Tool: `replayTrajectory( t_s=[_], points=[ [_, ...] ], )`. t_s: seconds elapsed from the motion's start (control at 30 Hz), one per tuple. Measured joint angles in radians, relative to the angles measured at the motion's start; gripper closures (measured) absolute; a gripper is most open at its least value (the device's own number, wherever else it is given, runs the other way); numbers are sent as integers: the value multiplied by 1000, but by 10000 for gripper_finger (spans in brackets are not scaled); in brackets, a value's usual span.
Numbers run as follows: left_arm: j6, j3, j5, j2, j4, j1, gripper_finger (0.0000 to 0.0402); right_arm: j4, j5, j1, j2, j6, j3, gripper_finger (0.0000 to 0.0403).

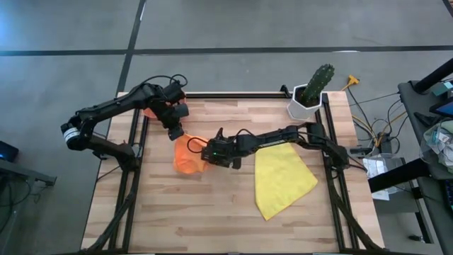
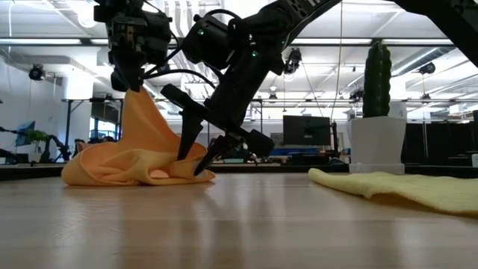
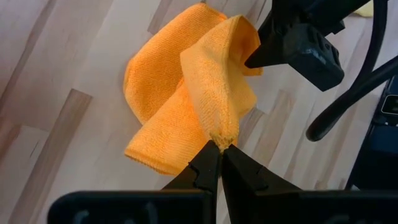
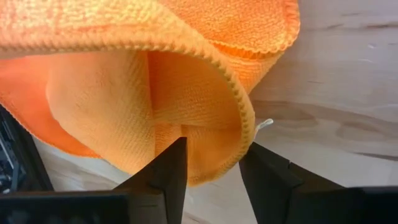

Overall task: Roll microfiber towels into tight, uniform cylinder then place into a basket
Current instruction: Fold the orange towel

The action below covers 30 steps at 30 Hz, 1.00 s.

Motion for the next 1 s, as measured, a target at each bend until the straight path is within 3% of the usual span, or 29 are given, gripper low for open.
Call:
replayTrajectory(
  t_s=[0.53,1.0],
  points=[
    [-1,-1,-1,0,0,0,402,44,1,5,15,21,-7,238],
    [0,-1,-1,0,-1,0,402,43,-16,7,15,-25,-7,307]
  ],
)
